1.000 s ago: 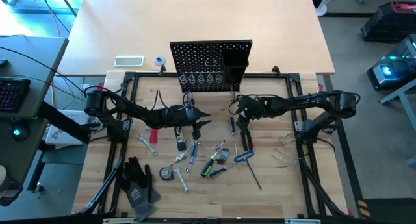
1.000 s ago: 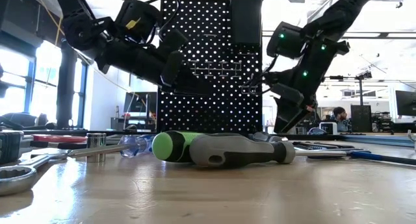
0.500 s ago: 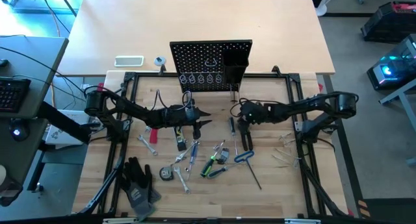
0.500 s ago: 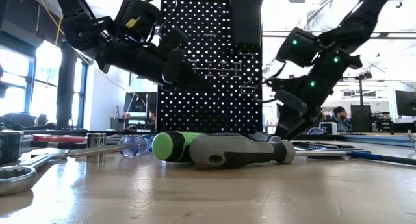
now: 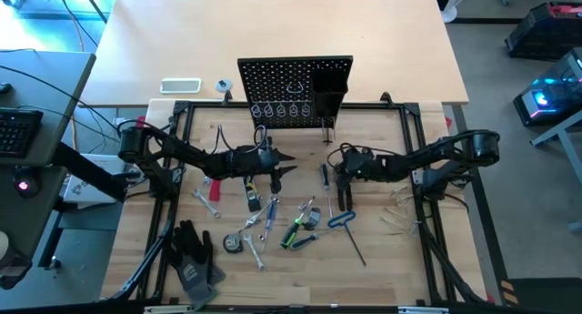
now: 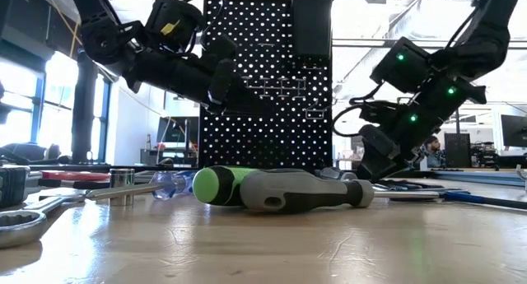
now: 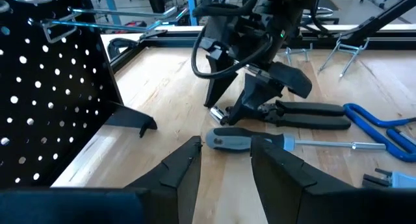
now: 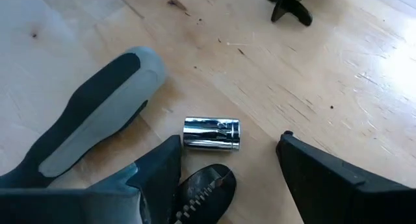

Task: Hang tools onto peg board
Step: Put the socket wrench into the pegboard bin

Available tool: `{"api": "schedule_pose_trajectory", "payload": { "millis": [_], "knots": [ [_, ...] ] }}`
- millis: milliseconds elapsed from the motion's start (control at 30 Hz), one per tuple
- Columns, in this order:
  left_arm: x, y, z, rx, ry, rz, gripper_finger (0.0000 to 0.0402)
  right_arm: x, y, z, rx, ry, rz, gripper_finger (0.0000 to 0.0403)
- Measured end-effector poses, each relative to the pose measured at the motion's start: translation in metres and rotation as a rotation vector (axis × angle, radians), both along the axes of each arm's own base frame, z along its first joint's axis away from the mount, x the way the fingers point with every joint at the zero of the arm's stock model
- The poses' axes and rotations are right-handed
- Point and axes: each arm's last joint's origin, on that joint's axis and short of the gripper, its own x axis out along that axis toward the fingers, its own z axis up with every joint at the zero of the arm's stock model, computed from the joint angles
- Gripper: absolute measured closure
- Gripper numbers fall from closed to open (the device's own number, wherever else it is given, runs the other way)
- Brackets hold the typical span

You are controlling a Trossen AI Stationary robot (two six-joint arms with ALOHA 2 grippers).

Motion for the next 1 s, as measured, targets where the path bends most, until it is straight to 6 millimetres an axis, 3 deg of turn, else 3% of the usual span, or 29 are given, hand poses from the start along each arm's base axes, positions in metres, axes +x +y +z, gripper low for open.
{"api": "schedule_pose_trajectory", "payload": {
  "millis": [500, 633, 833, 1000],
  "knots": [
    [0.0, 0.0, 0.0, -0.018, -0.003, 0.004, 0.0275, 0.008, 0.002, -0.019, -0.054, -0.001, -0.069, 0.0164],
    [0.0, 0.0, 0.0, -0.02, -0.002, -0.002, 0.0275, 0.008, 0.004, -0.019, -0.064, 0.0, -0.071, 0.0202],
    [0.0, 0.002, 0.0, -0.02, -0.003, 0.004, 0.0275, 0.006, 0.003, -0.021, -0.064, 0.026, -0.074, 0.0293],
    [0.0, 0.002, 0.0, -0.021, -0.003, 0.005, 0.0275, 0.006, 0.004, -0.021, -0.06, 0.024, -0.067, 0.0304]
  ]
}}
